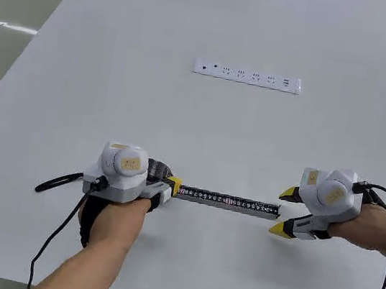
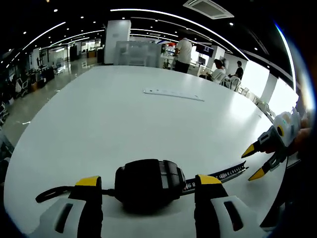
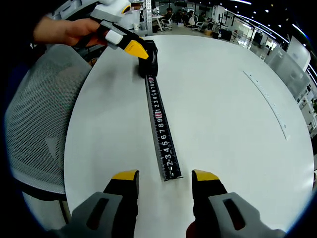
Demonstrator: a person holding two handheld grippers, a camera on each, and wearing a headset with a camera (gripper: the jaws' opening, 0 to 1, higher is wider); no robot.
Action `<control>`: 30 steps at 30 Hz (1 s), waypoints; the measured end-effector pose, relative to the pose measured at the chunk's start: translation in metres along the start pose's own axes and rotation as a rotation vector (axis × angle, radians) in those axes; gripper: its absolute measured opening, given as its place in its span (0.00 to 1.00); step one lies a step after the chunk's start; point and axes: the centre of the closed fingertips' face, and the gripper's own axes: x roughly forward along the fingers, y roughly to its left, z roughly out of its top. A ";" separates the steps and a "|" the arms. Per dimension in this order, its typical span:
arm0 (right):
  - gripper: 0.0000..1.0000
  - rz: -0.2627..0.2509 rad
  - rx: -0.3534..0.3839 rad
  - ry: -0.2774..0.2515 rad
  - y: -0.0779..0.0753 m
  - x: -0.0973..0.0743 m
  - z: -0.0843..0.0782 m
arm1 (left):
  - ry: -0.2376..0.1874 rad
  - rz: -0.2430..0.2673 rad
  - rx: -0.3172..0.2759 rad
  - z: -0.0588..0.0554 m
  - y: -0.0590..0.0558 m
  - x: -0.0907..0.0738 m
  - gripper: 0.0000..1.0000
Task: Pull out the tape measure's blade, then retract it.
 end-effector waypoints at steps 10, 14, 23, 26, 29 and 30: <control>0.30 0.033 -0.039 0.028 -0.005 0.003 -0.007 | -0.019 0.007 -0.008 -0.002 0.000 0.003 0.68; 0.27 0.044 -0.052 0.038 -0.003 0.003 -0.008 | -0.017 0.006 -0.012 -0.003 -0.001 0.006 0.67; 0.20 0.067 -0.087 0.051 -0.004 0.007 -0.007 | -0.018 0.007 -0.019 -0.004 -0.001 0.009 0.66; 0.18 0.072 -0.094 0.055 -0.004 0.009 -0.008 | -0.013 0.007 -0.024 -0.005 -0.001 0.009 0.65; 0.17 0.075 -0.090 0.054 -0.006 0.010 -0.009 | -0.018 0.008 -0.028 -0.005 0.000 0.009 0.63; 0.17 0.076 -0.091 0.054 -0.006 0.010 -0.009 | -0.019 0.006 -0.029 -0.005 0.000 0.009 0.63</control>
